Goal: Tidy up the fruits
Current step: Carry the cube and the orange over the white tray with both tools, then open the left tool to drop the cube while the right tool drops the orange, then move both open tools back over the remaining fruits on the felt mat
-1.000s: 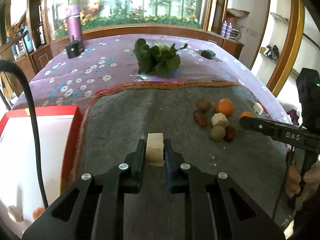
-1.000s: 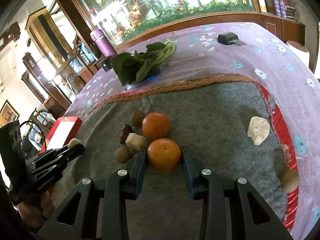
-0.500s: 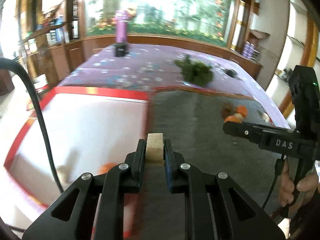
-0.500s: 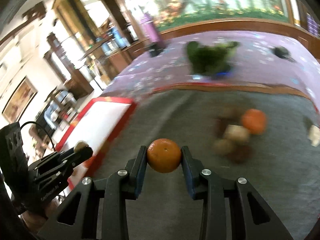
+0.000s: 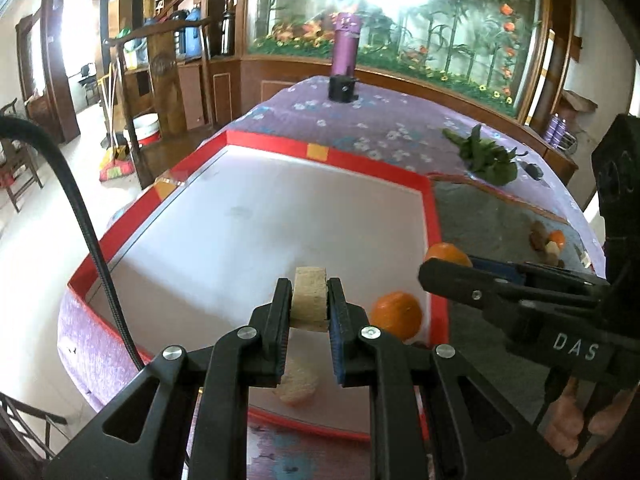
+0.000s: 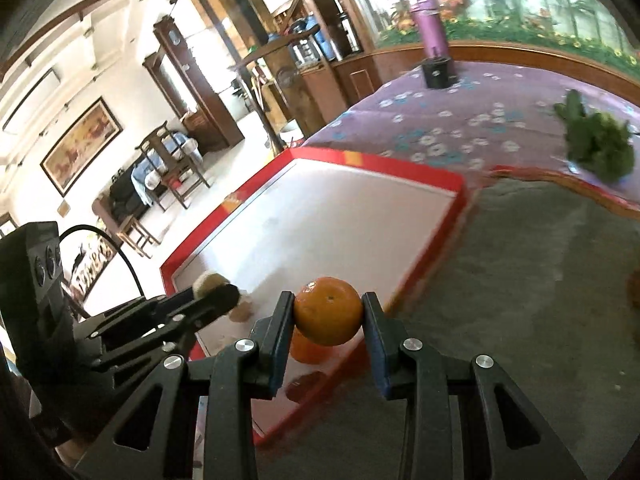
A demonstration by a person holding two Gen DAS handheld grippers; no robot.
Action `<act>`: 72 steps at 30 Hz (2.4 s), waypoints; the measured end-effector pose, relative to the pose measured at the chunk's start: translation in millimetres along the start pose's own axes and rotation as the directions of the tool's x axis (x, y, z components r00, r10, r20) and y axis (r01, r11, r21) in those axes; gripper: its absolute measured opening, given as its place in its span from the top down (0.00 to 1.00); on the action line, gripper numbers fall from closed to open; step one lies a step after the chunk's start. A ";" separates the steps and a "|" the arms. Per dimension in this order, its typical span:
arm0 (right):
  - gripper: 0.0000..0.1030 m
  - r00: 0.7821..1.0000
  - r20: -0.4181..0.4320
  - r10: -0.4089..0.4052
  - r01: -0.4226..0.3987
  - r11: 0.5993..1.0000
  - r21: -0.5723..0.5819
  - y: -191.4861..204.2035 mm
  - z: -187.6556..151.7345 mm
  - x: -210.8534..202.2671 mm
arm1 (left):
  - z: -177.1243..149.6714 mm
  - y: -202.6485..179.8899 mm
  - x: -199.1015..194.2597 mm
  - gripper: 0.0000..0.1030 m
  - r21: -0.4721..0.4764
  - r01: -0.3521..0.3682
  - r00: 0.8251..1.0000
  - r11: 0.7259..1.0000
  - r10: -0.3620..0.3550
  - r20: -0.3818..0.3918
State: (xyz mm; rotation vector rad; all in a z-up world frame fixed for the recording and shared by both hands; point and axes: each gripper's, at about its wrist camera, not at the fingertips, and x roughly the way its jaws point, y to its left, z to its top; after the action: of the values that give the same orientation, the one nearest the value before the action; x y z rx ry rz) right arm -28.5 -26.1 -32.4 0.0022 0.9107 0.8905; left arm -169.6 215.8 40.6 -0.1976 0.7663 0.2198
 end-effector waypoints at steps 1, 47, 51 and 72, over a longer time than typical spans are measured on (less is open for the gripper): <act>0.67 1.000 -0.008 0.001 -0.001 1.000 0.001 1.3 -0.2 4.6 | -0.3 1.1 1.3 0.86 -0.002 0.001 1.000 1.000 -0.001 -0.004; 0.50 0.912 0.214 -0.349 0.262 0.899 0.351 -193.1 -66.8 -203.7 | -9.6 -144.5 -13.1 0.26 0.263 0.116 0.993 0.958 -0.105 -0.056; 0.49 0.880 0.191 -0.434 0.334 0.854 0.400 -228.6 -86.6 -236.6 | -14.4 -167.3 -16.8 0.26 0.310 0.147 0.989 0.939 -0.132 -0.068; 0.51 0.972 0.166 -0.163 0.091 0.922 0.375 -259.9 -79.2 -229.0 | -17.9 -190.9 -16.8 0.26 0.338 0.183 0.982 0.923 -0.159 -0.097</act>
State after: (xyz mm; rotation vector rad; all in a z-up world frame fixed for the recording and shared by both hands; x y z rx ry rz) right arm 23.8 -377.3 -18.9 0.3437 0.8706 0.5767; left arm -142.1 26.1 58.3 0.0629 0.8375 -0.0904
